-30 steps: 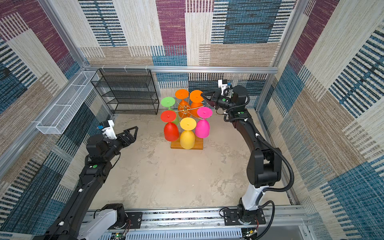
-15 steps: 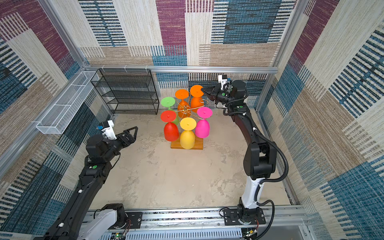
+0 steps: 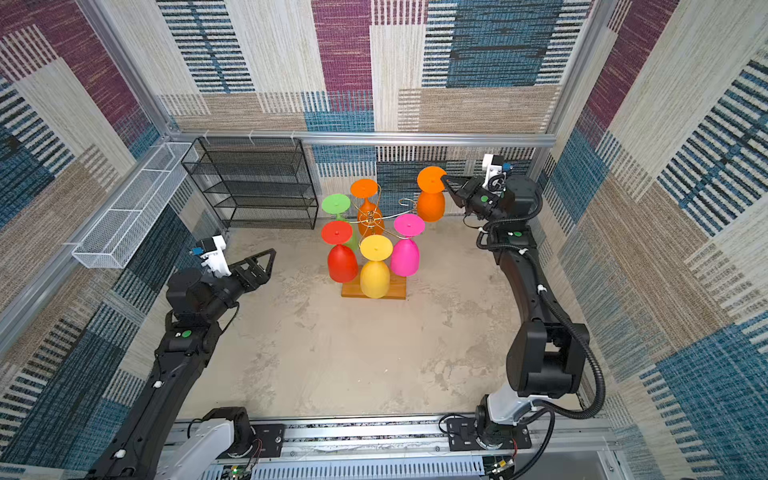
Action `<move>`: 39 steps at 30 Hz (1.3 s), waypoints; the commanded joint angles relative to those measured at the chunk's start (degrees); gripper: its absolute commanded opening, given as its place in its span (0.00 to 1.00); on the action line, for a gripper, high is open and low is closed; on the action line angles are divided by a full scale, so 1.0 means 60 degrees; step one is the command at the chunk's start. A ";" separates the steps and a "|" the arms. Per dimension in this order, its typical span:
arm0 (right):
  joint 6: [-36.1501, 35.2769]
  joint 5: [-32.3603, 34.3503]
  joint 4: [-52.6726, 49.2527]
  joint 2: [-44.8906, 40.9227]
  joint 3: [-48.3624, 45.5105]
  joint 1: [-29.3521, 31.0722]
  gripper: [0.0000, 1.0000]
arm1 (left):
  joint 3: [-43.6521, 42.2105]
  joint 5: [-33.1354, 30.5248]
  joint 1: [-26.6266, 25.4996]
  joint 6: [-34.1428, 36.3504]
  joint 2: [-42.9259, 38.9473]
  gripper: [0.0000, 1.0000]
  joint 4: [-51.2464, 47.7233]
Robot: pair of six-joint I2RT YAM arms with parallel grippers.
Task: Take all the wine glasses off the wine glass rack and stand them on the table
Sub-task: 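Lift the orange glass off the rack with the right gripper while the left rises, then close the left gripper on the orange glass's bowl held by the right gripper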
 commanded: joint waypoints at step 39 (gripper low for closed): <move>0.5150 -0.0035 0.9959 -0.0732 -0.1463 0.3347 0.00 | 0.6573 0.6222 -0.2798 -0.7510 0.8006 0.91 1.2003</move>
